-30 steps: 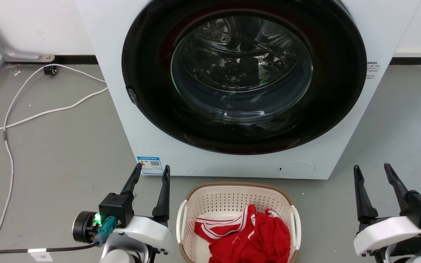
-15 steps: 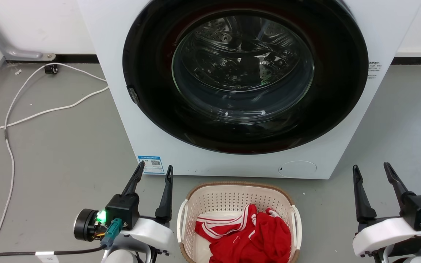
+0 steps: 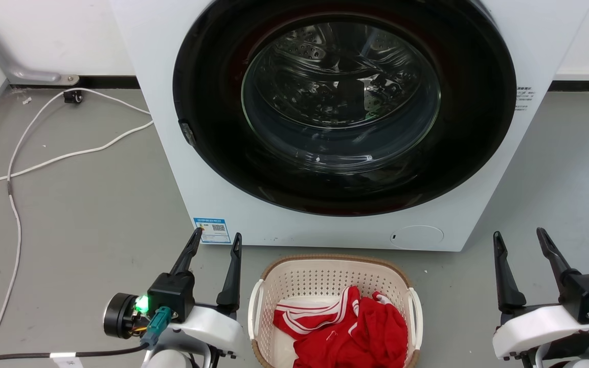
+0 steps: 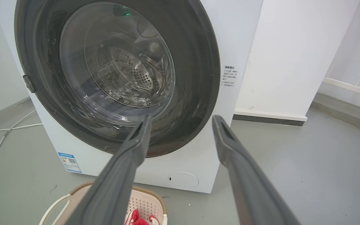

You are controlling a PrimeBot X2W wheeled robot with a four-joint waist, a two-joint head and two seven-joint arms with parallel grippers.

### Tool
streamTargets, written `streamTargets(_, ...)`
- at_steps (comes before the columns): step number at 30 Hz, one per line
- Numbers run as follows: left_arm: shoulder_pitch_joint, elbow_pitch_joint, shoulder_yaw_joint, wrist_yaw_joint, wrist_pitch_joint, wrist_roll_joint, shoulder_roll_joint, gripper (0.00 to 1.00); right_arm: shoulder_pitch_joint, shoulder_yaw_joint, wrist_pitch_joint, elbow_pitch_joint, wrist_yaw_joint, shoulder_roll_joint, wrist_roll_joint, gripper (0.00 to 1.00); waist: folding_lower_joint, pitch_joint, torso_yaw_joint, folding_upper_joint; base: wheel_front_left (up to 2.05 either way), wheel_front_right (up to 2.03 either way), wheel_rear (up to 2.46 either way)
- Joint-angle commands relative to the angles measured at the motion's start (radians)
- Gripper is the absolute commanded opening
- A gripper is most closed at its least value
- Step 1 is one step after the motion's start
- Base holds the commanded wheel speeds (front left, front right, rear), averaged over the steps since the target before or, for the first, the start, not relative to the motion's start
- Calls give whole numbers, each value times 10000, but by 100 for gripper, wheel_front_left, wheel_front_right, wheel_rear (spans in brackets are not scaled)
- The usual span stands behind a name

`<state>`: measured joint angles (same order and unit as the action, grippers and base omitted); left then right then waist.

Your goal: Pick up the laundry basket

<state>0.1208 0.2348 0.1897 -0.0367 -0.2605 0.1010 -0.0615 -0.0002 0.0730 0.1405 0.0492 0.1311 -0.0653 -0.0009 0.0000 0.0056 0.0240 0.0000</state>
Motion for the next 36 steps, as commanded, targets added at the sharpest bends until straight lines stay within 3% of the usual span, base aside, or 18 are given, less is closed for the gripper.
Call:
streamTargets(1,42,23,-47,-49,-70,48,16,100,-52,13,46,22,-5,32,31,100,0,5,-6,0,0,0,0)
streamTargets(17,458,214,-74,-127,-49,-103,79,100,-292,196,-111,-47,-7,85,85,100,0,568,-70,0,0,0,0)
streamTargets(27,1910,1182,-115,-373,-50,-49,50,100,-1447,275,-118,475,-5,107,278,100,0,2584,-402,0,0,0,0)
streamTargets(36,3731,3379,-64,-679,-23,196,-167,100,-2970,-48,31,1872,-7,21,452,100,0,4422,-674,0,0,0,0)
